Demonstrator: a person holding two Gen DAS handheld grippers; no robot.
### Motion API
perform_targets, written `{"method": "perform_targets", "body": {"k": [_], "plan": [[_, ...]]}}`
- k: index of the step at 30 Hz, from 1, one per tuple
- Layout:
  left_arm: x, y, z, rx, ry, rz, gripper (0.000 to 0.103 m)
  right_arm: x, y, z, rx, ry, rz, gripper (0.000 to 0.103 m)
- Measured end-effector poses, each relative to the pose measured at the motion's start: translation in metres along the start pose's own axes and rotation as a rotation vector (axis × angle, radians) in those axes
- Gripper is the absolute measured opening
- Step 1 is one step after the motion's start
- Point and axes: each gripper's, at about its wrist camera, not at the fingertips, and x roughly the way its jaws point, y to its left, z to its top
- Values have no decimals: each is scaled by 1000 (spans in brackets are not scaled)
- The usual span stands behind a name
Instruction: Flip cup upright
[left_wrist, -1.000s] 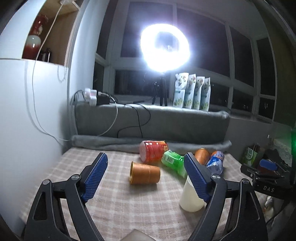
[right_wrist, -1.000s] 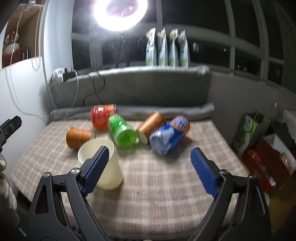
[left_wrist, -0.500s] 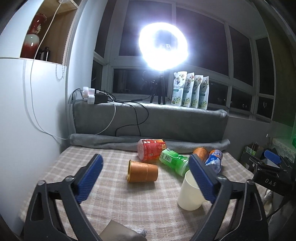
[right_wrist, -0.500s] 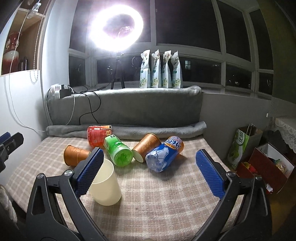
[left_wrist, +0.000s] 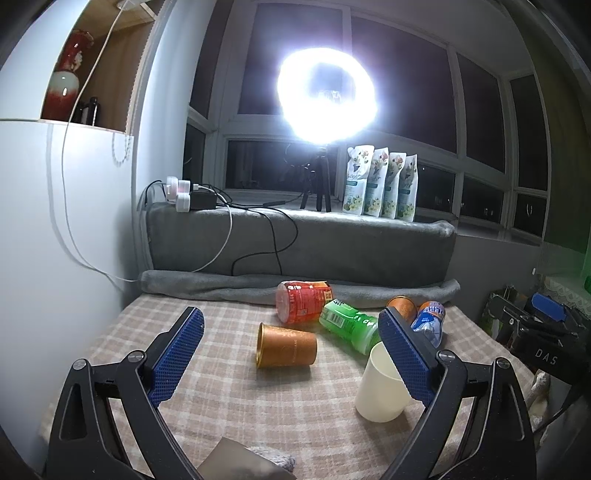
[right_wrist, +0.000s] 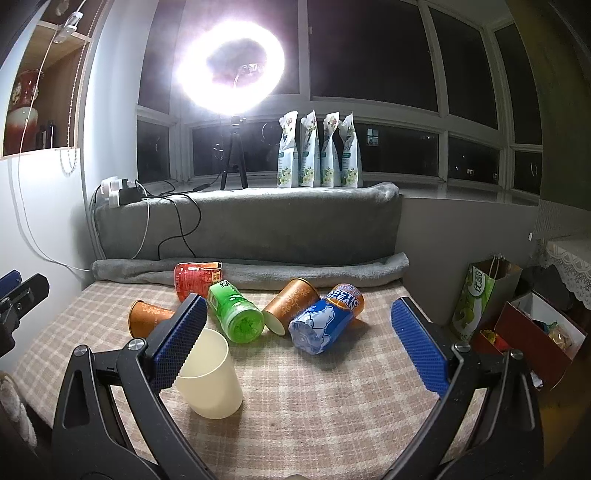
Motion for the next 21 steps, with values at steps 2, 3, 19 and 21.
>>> {"method": "perform_targets", "body": {"k": [2, 3, 19, 21], "plan": [[0, 0, 0, -2, 2, 1, 95, 0, 0, 0, -2, -2, 0, 102], [0, 0, -1, -2, 3, 1, 95, 1, 0, 0, -3, -2, 0, 102], [0, -1, -3, -3, 13, -7, 96, 0, 0, 0, -3, -2, 0, 102], [0, -1, -3, -3, 12, -7, 96, 0, 1, 0, -2, -2, 0, 102]]}}
